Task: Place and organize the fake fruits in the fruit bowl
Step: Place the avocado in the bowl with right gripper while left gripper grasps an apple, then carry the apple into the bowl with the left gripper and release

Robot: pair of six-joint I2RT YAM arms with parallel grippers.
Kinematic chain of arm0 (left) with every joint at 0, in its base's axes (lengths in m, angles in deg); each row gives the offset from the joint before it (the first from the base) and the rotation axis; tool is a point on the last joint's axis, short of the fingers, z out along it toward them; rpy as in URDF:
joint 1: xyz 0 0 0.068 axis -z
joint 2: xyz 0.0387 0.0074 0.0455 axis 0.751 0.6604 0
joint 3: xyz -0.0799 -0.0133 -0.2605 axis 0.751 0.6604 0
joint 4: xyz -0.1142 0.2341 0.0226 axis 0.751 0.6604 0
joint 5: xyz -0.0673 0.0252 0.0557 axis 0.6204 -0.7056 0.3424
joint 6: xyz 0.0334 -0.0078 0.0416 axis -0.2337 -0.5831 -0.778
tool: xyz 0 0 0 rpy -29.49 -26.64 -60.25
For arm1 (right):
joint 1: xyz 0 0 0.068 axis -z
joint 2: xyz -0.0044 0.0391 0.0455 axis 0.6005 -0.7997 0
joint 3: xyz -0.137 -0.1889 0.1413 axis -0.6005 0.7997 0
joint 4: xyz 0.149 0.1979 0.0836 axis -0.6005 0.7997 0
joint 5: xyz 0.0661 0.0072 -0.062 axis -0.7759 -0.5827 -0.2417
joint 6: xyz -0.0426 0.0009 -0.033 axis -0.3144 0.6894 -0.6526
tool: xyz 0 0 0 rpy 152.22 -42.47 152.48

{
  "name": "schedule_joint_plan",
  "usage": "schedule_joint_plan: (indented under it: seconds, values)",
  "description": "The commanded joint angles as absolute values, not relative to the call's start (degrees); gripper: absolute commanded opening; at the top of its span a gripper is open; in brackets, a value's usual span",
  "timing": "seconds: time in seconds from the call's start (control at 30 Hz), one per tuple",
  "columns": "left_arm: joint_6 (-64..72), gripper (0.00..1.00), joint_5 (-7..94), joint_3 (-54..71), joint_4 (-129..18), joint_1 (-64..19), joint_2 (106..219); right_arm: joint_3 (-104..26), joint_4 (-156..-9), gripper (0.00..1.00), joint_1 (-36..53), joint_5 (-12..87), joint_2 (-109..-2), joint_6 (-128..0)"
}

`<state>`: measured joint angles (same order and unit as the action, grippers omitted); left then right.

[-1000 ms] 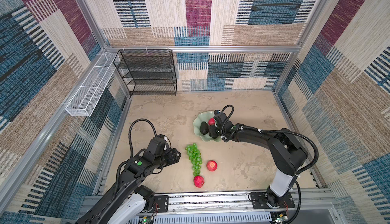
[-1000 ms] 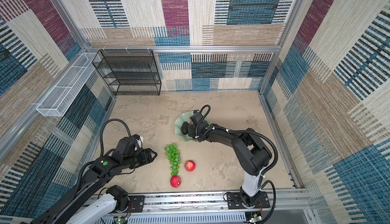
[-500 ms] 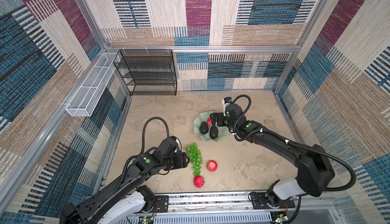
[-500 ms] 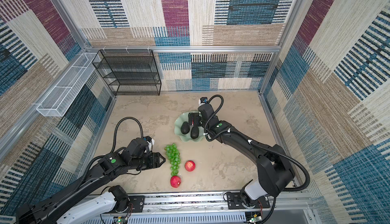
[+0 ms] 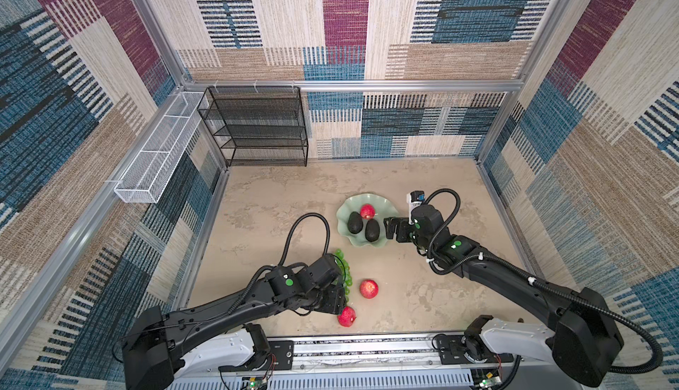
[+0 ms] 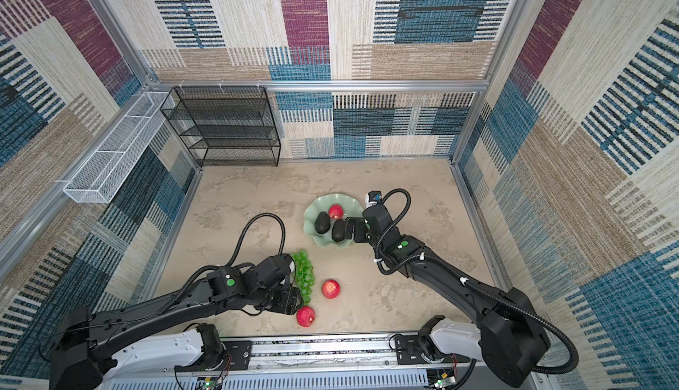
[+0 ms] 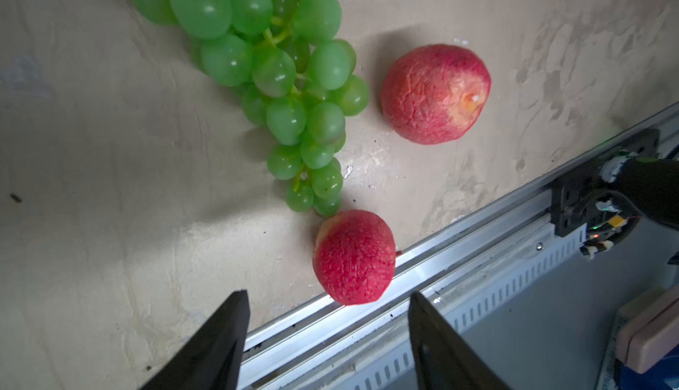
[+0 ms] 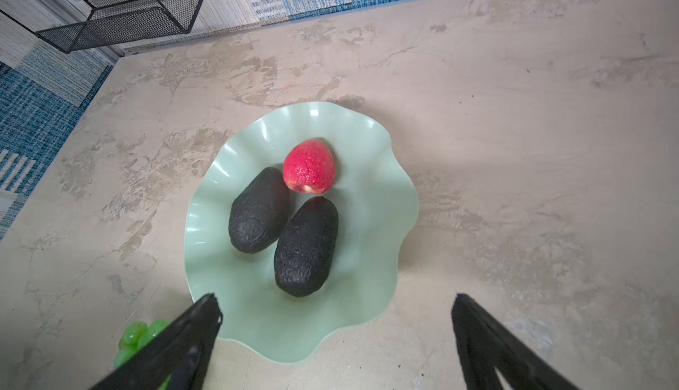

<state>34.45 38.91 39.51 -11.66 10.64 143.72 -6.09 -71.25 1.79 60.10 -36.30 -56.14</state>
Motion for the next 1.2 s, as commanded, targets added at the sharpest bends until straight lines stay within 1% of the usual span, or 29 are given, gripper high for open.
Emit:
schedule_joint_plan:
  seconds: [0.0, 0.17, 0.27, 0.43, 0.53, 0.6, 0.67, 0.73, 0.87, 0.93, 1.0, 1.1, 1.17]
  values:
    - [36.2, 0.74, 37.2, 38.9, -11.7, 12.5, 145.8, -4.8, -71.7, 1.00, 1.8, 61.6, -34.4, -54.9]
    - [36.3, 0.75, 38.3, 39.6, -15.0, 15.0, 149.1, -3.0, -71.4, 1.00, 1.8, 61.9, -32.0, -53.9]
    - [36.2, 0.75, 39.8, 40.3, -17.2, 15.4, 150.6, -1.9, -71.1, 1.00, 1.8, 61.9, -30.4, -53.3]
    - [35.1, 0.74, 39.3, 40.9, -18.7, 15.9, 153.8, -0.8, -69.8, 1.00, 1.8, 62.6, -28.1, -52.4]
    - [34.6, 0.69, 39.9, 41.2, -19.3, 15.9, 155.0, -0.4, -69.2, 1.00, 1.8, 62.7, -26.9, -51.8]
    - [34.2, 0.62, 39.8, 41.3, -19.4, 15.9, 154.6, -0.1, -68.9, 1.00, 1.8, 63.0, -26.0, -51.4]
    - [34.1, 0.54, 39.7, 41.5, -19.3, 15.9, 153.2, 0.2, -68.8, 1.00, 1.8, 63.3, -25.4, -51.2]
    - [34.5, 0.48, 39.3, 42.4, -19.3, 15.9, 151.0, 0.4, -68.8, 1.00, 1.8, 63.5, -25.2, -51.0]
    - [35.3, 0.48, 38.5, 44.2, -19.0, 15.9, 144.5, 0.8, -69.5, 1.00, 1.8, 62.6, -25.8, -50.8]
    - [34.7, 0.48, 37.4, 42.8, -17.7, 15.9, 141.6, 1.0, -69.6, 1.00, 1.8, 62.6, -25.9, -50.6]
    - [32.4, 0.49, 34.1, 39.2, -15.3, 15.6, 139.8, 1.5, -69.7, 1.00, 1.8, 62.7, -25.9, -50.5]
    - [26.5, 0.52, 31.4, 31.5, -15.0, 12.6, 141.0, 2.3, -70.2, 1.00, 1.8, 62.8, -25.3, -50.6]
    - [23.4, 0.52, 34.3, 26.6, -17.7, 7.4, 145.0, 2.4, -69.8, 1.00, 1.8, 62.9, -24.8, -50.8]
